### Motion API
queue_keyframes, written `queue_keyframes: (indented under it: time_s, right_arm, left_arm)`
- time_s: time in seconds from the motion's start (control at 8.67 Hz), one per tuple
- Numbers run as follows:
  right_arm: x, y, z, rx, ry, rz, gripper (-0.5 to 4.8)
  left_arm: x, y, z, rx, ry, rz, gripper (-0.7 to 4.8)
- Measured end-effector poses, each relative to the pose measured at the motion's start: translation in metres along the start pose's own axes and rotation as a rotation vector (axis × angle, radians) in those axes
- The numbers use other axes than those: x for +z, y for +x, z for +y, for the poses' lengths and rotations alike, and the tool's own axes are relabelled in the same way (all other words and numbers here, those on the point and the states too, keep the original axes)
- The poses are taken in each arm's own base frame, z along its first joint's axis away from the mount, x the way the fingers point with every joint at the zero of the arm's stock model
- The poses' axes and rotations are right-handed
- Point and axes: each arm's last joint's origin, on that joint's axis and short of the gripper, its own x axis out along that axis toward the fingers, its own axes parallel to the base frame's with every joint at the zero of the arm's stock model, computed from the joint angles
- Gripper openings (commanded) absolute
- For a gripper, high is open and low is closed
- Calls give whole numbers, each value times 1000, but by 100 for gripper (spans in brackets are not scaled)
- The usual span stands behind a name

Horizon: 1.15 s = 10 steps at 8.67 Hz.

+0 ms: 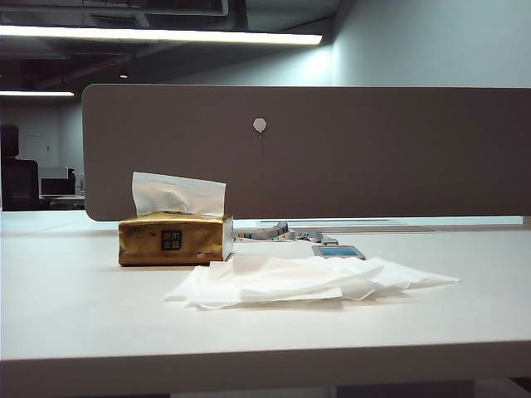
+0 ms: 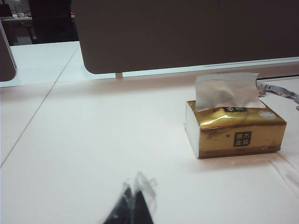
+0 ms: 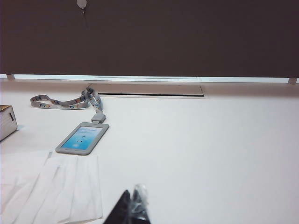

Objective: Pull out a tissue from the tissue box and use it to cover the ID card on the tabletop.

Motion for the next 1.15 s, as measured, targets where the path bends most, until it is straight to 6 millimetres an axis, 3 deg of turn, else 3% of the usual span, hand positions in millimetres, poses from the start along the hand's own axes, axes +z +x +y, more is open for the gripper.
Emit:
queue_keyframes:
  time_s: [1.15]
  right_arm:
    - [-3, 0, 0, -1, 4, 28, -5]
  left_arm:
    - [0, 0, 0, 0, 0, 0, -5]
